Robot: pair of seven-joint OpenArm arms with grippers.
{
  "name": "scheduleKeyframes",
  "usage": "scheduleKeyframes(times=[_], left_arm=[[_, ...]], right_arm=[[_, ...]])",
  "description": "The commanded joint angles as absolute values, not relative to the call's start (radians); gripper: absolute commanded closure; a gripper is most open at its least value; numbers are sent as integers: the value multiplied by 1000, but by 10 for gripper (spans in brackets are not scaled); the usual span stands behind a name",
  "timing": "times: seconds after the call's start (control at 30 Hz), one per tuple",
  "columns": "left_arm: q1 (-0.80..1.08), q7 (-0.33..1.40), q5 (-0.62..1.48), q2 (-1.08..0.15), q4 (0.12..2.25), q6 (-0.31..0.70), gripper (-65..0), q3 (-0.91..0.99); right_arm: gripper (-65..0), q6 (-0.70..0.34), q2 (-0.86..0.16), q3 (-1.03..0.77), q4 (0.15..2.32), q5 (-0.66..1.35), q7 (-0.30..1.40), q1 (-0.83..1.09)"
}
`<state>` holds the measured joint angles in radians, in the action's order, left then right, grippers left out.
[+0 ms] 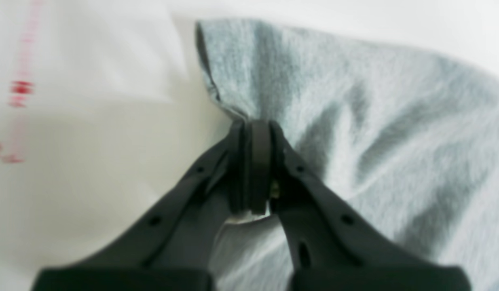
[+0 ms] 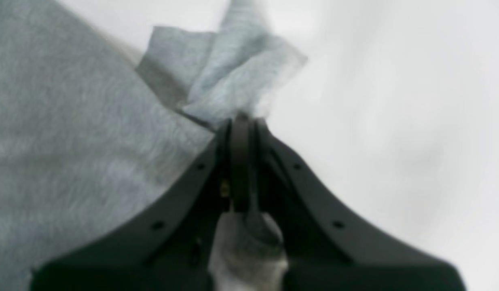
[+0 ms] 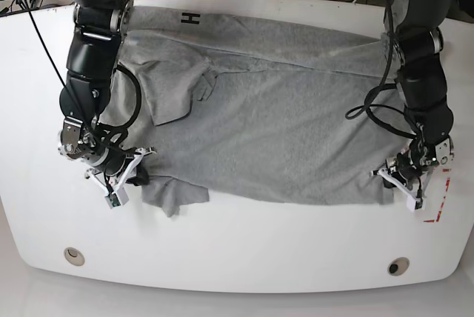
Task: Fold the T-shirt properly
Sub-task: 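Lift the hem with both grippers and fold it over toward the collar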
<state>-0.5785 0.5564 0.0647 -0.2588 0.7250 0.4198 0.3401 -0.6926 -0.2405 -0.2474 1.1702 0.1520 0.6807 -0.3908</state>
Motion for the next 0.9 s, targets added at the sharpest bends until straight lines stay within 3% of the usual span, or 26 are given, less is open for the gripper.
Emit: scheduleKeyframes(times=[0.0,0.87], left_arm=[[-581,575,108,-272,843,427,0,341],[-239,829,300,-308,1501,427,0,344]], right_arm=[[0,-698,-255,-251,1257,168,699,-404],[0,-698,-255,-407,1839,171,997,-130]])
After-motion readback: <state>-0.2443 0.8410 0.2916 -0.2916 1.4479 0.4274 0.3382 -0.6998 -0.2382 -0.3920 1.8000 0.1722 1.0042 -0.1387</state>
